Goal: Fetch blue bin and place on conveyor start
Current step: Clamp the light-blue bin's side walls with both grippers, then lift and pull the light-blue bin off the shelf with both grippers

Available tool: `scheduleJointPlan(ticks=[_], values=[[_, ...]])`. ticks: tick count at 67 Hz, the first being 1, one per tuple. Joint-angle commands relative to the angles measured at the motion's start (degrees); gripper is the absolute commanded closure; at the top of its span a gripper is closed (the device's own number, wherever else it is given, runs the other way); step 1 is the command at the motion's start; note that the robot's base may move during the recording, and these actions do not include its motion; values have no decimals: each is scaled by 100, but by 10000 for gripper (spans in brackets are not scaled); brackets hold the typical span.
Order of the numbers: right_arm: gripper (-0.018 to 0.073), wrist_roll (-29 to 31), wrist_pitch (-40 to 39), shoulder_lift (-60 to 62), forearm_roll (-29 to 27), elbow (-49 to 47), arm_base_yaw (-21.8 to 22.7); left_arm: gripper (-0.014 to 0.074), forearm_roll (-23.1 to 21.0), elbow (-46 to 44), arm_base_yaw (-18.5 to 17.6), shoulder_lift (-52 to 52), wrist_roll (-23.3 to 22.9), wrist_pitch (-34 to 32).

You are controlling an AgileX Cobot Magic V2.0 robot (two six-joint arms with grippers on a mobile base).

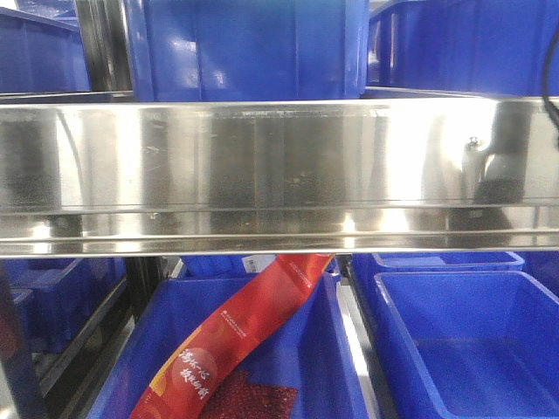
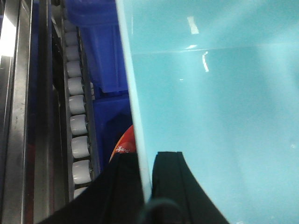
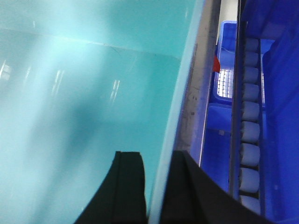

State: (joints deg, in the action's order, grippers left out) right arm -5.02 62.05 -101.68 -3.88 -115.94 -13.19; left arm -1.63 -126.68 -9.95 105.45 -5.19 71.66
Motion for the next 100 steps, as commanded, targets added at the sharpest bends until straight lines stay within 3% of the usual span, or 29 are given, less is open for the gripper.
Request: scheduleJointPlan(ticks=[1, 22, 73, 100], values=[[713, 141, -176, 125, -52, -54, 10, 708, 63, -41, -8, -52, 37, -170], [713, 141, -561, 114, -52, -54, 10, 708, 78, -41, -8, -52, 37, -184], [713, 141, -1027, 114, -52, -54, 10, 708, 78, -41, -8, -52, 37, -2860], [713, 141, -1027, 114, -52, -54, 10, 708, 78, -41, -8, -52, 37, -3248]])
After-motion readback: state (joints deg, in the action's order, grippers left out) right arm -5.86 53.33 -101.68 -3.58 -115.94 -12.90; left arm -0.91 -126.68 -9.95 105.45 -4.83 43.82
